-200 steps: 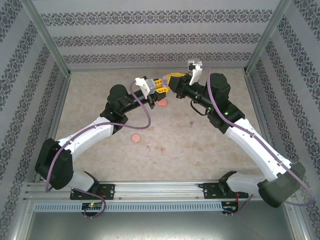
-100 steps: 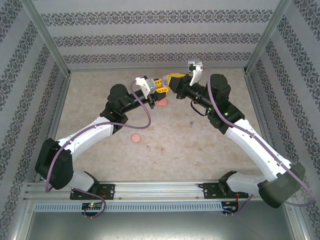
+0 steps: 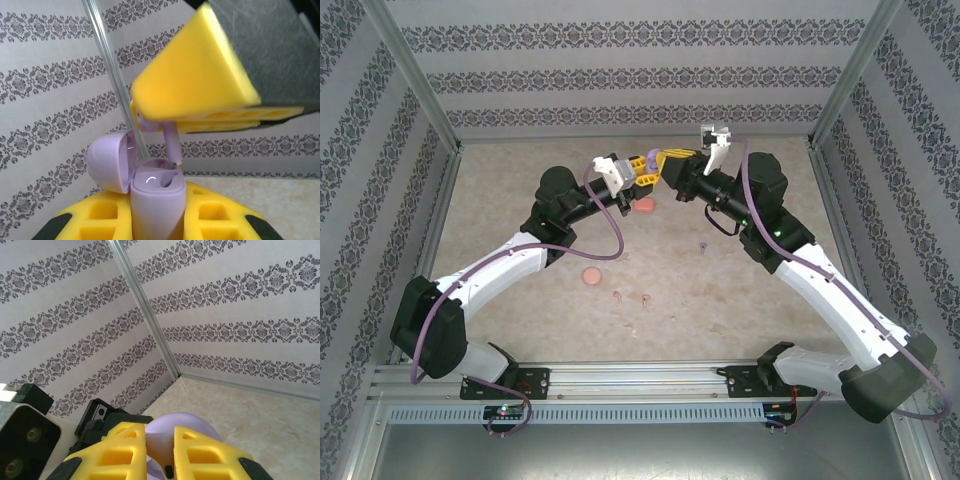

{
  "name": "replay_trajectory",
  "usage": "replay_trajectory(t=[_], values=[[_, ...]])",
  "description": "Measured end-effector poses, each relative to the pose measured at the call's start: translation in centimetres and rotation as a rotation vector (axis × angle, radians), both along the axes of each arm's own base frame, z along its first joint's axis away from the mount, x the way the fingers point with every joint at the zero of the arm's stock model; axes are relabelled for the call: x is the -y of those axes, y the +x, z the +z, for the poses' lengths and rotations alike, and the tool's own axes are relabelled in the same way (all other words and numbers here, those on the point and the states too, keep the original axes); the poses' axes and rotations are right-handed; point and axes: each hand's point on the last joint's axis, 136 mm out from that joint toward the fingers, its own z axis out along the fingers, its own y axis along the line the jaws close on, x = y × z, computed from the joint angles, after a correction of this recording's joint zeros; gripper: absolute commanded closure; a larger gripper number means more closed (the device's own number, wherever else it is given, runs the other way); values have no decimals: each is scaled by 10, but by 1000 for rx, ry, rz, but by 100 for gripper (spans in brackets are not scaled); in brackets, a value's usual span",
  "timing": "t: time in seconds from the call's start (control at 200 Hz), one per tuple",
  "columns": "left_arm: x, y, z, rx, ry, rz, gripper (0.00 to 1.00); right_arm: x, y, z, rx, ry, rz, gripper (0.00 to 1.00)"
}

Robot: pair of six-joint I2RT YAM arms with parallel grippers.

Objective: Insert the wireless bluetooth earbuds into the charging case

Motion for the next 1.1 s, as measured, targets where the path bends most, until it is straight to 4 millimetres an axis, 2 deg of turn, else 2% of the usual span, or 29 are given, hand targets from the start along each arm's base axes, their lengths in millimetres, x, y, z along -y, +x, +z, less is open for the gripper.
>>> replay_trajectory(t=[0.315, 0.51, 0.809, 1.099], values=[[2, 1, -8, 43, 68, 7, 100, 3, -5, 8, 14, 26, 0, 84], [2, 1, -4, 53, 66, 8, 100, 3, -5, 9, 15, 34, 0, 84], [2, 1, -4, 51, 66, 8, 100, -2, 4, -7, -18, 15, 0, 84], [2, 1, -5, 39, 63, 7, 100, -3, 6, -8, -17, 15, -3, 84]])
